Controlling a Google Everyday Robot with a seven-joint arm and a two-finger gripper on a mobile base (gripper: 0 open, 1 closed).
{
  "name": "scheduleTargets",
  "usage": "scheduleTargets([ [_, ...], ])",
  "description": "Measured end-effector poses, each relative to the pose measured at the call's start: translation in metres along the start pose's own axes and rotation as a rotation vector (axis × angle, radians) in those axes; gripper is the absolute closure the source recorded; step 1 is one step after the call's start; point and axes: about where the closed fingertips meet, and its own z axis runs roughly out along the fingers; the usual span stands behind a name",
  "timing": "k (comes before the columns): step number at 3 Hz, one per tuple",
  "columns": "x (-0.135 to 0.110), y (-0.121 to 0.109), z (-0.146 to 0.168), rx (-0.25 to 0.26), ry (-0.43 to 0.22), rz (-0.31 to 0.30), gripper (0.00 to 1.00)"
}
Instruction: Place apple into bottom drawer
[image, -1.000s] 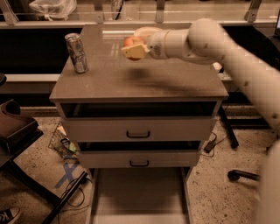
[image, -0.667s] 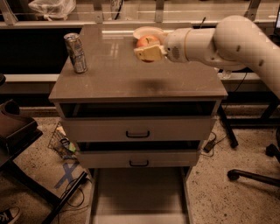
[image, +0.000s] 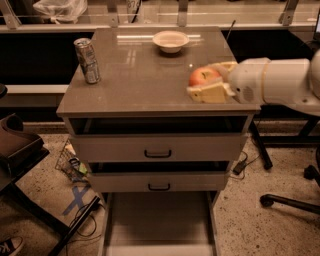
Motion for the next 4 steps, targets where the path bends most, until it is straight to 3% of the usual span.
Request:
scheduleTargets([
  [1, 0.065, 0.014, -0.033, 0.028, 0.03, 0.093, 1.0],
  [2, 0.086, 0.015, -0.044, 0.051, 0.043, 0.123, 1.0],
  [3, 0.086, 0.015, -0.044, 0.051, 0.043, 0.123, 1.0],
  [4, 0.096, 0.027, -0.027, 0.022, 0.059, 0.116, 1.0],
])
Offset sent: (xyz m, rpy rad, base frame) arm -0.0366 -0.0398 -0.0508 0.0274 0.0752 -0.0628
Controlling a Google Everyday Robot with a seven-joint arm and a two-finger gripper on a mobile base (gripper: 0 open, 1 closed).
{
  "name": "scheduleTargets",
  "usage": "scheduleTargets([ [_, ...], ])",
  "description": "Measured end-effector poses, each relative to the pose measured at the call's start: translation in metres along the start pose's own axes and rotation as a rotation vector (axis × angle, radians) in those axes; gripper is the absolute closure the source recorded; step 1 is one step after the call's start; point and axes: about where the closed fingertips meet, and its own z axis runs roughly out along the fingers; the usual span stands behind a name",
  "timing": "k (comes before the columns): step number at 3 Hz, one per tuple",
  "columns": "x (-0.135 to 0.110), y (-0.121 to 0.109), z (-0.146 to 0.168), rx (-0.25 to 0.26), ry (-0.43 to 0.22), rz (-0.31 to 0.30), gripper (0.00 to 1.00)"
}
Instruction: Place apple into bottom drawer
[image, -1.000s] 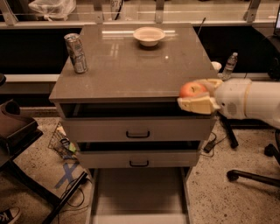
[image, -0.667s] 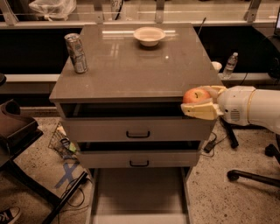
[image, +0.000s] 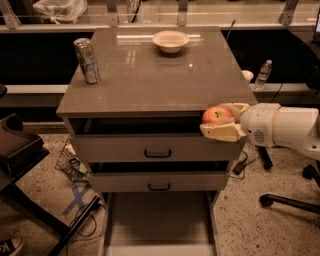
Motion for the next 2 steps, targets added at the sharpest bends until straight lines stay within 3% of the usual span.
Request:
scheduleTargets([
  [1, 0.04, 0.022, 0.022, -0.05, -0.047, 0.043, 1.0],
  [2, 0.091, 0.058, 0.046, -0.109, -0.098, -0.003, 1.0],
])
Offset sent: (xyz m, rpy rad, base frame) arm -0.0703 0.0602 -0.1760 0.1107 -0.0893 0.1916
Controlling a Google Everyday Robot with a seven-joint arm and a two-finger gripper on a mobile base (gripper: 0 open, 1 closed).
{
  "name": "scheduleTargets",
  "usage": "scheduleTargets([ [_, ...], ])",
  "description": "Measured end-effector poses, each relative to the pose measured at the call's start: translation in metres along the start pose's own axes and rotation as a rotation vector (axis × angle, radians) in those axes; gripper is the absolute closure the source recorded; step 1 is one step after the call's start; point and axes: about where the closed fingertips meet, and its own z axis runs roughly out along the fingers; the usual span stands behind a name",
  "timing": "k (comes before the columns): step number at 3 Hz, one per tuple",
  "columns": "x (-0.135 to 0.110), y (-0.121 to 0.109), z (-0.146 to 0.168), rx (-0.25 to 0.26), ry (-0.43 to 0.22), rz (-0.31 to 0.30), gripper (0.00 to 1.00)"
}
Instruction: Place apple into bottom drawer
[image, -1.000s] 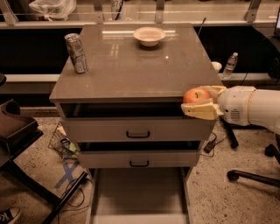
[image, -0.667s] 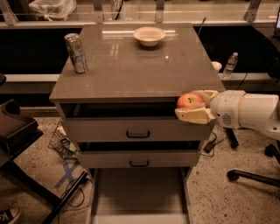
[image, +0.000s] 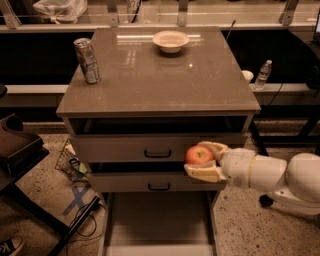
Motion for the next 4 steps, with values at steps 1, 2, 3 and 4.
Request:
scheduleTargets([
  [1, 0.04, 0.018, 0.015, -0.058, 0.008, 0.01, 1.0],
  [2, 0.044, 0.019, 0.016, -0.061, 0.008, 0.017, 1.0],
  [3, 0.058, 0.021, 0.031, -0.091, 0.009, 0.032, 1.0],
  [4, 0.106, 0.017, 0.055, -0.083, -0.005, 0.083, 1.0],
])
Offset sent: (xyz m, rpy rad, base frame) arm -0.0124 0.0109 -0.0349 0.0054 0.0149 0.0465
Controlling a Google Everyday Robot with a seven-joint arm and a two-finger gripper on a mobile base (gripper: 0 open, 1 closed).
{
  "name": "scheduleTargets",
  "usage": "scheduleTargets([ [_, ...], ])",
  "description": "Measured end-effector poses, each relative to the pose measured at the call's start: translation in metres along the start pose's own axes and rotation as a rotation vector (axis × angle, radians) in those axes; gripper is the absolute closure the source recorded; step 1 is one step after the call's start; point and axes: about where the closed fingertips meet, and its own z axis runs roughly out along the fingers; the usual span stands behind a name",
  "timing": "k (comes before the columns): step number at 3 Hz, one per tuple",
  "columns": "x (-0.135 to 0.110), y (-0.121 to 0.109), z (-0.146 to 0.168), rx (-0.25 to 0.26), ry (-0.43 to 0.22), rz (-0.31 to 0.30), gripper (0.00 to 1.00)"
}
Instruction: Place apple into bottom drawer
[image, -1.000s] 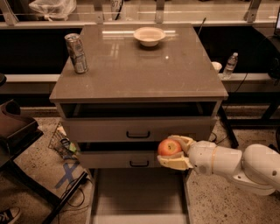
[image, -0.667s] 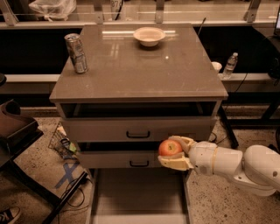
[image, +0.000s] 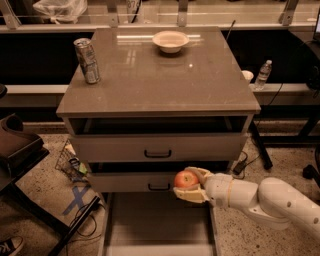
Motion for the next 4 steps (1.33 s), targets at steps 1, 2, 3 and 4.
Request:
scheduleTargets([
  [1, 0.071, -0.01, 0.024, 0.027, 0.012, -0.023, 1.0],
  [2, 0.136, -0.016, 0.042, 0.02, 0.014, -0.053, 1.0],
  [3, 0.13, -0.014, 0.042, 0.018, 0.013, -0.048, 1.0],
  [4, 0.138, -0.012, 0.054, 0.018, 0.032, -0.046, 1.0],
])
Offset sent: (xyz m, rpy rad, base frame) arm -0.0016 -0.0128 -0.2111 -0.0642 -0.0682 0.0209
